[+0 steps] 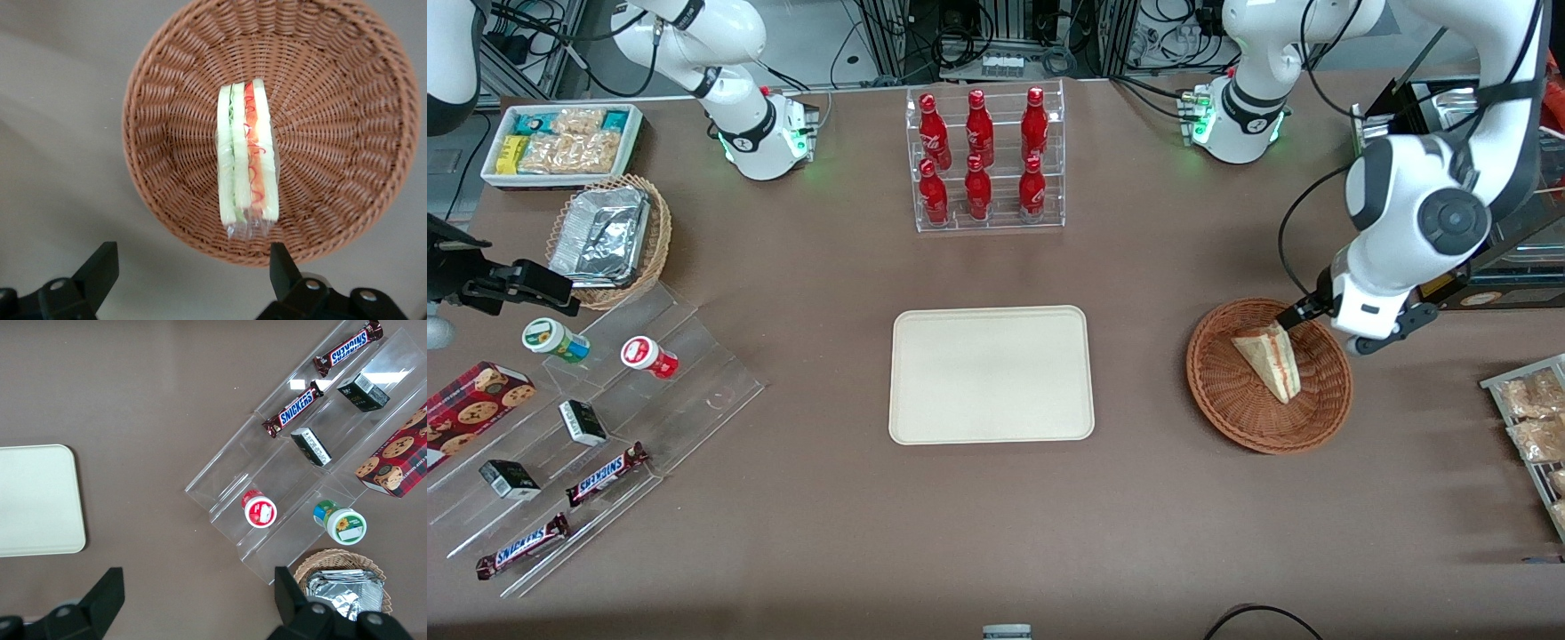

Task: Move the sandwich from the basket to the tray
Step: 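Move the left gripper over the wrapped sandwich in the wicker basket, then lower the left gripper around the sandwich and close it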

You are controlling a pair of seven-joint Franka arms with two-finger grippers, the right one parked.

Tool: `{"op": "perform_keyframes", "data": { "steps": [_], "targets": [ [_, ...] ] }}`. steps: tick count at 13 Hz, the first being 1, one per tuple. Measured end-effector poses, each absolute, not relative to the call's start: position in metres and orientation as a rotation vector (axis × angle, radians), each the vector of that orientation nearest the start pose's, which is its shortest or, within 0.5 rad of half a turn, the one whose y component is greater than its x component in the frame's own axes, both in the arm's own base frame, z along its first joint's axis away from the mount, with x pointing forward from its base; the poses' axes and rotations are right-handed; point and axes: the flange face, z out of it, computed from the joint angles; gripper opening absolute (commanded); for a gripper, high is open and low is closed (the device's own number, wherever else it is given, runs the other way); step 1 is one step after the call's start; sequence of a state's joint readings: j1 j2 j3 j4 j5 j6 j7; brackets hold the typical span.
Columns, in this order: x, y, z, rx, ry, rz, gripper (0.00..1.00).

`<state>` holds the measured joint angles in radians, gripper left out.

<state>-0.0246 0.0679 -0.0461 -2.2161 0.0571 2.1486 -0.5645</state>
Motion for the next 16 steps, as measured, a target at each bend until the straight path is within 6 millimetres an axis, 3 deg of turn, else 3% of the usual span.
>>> {"op": "perform_keyframes", "data": {
  "steps": [4,11,12,13,16],
  "targets": [
    [0.529,-0.039,0.296,-2.982,-0.693,0.175,1.00],
    [0.536,-0.046,0.265,-2.985,-0.735,0.142,0.99],
    [0.536,-0.047,0.260,-2.984,-0.742,0.141,0.90],
    [0.536,-0.048,0.255,-2.983,-0.751,0.141,0.72],
    [0.535,-0.050,0.243,-2.960,-0.814,0.157,0.03]
  ]
}}
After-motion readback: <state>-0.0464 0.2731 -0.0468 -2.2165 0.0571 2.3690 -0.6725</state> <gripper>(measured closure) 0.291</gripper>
